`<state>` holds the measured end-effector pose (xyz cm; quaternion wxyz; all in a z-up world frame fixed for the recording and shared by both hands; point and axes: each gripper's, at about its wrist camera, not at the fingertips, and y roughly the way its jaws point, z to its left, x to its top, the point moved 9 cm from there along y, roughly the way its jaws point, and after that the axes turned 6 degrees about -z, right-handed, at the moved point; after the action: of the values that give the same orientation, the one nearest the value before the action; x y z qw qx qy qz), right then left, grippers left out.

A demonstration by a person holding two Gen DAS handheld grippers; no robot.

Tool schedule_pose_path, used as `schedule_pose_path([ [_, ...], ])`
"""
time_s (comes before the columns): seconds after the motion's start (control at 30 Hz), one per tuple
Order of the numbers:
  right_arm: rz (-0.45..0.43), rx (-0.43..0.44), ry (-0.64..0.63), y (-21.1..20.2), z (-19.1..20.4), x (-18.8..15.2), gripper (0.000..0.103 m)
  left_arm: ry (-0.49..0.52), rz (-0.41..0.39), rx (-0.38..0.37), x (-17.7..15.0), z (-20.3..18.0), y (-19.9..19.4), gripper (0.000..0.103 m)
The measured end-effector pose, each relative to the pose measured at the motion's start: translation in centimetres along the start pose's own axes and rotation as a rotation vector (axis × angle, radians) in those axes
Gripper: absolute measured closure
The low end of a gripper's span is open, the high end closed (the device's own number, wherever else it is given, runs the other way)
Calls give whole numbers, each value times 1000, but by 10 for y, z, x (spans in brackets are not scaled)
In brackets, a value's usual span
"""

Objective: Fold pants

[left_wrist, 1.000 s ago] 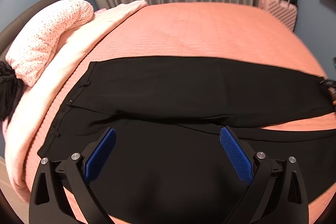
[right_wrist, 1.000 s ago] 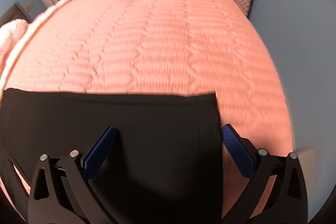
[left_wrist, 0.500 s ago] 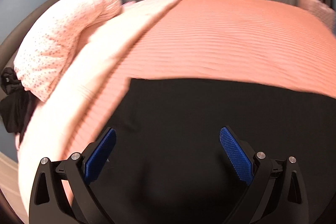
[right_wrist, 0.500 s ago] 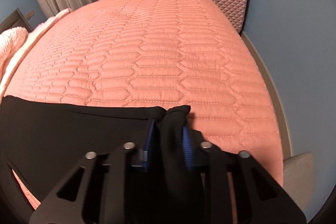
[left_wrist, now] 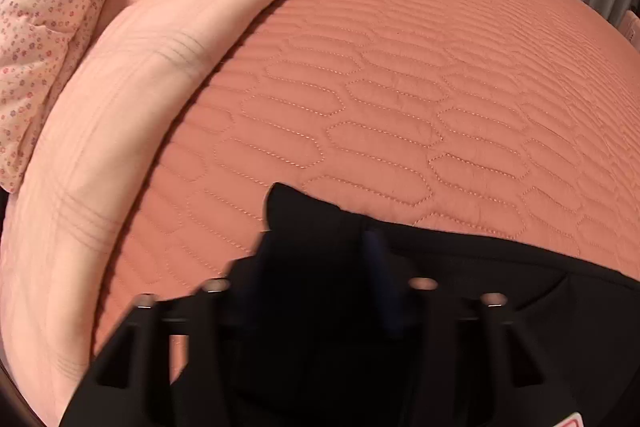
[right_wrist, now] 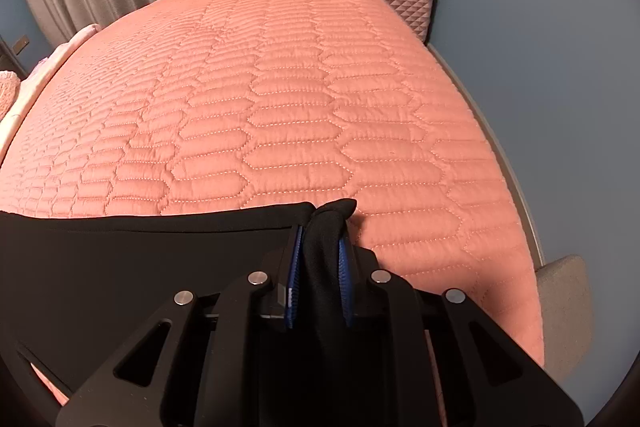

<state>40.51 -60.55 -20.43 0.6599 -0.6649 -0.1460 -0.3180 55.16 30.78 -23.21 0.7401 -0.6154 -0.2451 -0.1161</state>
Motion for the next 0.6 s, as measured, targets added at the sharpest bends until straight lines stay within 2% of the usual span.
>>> schedule_pose_path([
  [0.03,-12,4,4,-5,2,1,87,-18,-12,-29,-1,3,-10,88],
  [0.1,-44,13,-1,-19,5,5,89,-58,-62,-102,0,14,-32,90],
  [0.2,-111,56,-18,-61,8,13,91,-97,-166,-246,1,24,-91,91],
  [0.23,-131,74,-26,-77,8,15,91,-91,-215,-301,-5,27,-121,91],
  [0.33,-203,127,-63,-138,8,13,94,-54,-299,-377,-31,40,-190,92],
  [0.4,-238,180,-73,-179,6,4,96,-10,-342,-411,-61,52,-235,92],
  [0.47,-248,206,-126,-221,7,-22,96,15,-353,-418,-92,62,-262,100],
  [0.53,-194,210,-167,-242,5,-58,96,37,-325,-423,-131,79,-281,100],
  [0.6,-149,205,-180,-252,1,-89,96,90,-274,-377,-175,91,-282,100],
])
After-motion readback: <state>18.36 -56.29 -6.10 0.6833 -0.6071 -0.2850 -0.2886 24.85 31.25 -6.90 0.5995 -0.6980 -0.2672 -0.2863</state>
